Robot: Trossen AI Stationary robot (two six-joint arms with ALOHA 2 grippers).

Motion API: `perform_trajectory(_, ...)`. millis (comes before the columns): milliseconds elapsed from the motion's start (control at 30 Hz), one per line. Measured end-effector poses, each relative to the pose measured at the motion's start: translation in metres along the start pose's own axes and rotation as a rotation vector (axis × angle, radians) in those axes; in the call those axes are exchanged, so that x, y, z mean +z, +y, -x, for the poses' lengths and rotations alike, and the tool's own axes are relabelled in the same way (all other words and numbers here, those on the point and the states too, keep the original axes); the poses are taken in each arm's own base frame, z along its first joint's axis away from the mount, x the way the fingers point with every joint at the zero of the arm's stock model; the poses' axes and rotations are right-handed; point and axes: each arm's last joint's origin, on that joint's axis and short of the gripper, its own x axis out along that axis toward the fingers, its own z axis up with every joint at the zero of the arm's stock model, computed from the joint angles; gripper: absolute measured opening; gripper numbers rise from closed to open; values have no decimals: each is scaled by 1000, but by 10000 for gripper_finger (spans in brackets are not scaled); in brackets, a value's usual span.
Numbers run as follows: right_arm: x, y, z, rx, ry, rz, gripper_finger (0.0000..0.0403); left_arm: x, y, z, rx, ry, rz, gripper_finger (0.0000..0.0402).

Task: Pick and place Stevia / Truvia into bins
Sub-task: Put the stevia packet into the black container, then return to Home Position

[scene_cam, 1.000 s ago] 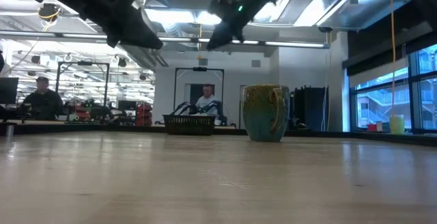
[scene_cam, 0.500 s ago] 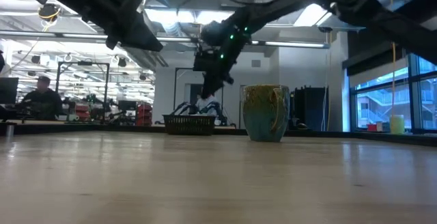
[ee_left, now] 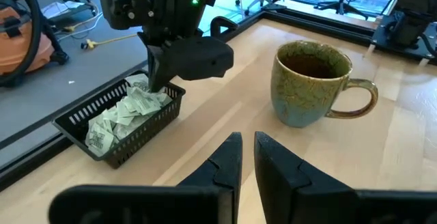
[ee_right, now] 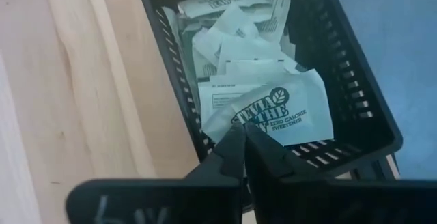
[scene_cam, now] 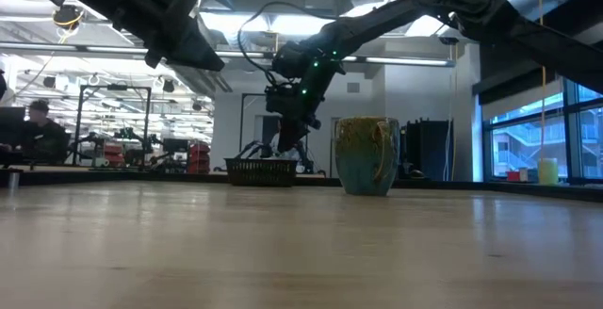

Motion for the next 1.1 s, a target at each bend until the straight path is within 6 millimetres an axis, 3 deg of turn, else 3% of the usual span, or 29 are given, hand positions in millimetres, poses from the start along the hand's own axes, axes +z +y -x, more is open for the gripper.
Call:
perform_trajectory(467, -1, 0, 0, 0, 5, -1, 52, 0, 0, 0, -1, 0, 16, 33)
perform_trajectory(567, 2, -1, 8, 1, 20, -6, 62, 0, 0, 0, -1, 0, 5, 33)
perform_trajectory(733, 18, -1, 65, 4, -23, -10, 66, 1, 1, 1, -5, -7, 17, 33)
perform_trajectory(833, 17, 5, 96, 28, -68, -13, 67, 9, 2, 8, -17, -40, 55, 33)
perform_trajectory(1000, 9, 17, 149, 28, -200, -30, 67, 23, 14, 30, -35, -129, 42, 33)
perform_trajectory(1100, -7, 26, 178, 24, -299, -39, 67, 26, 25, 47, -18, -152, 54, 33)
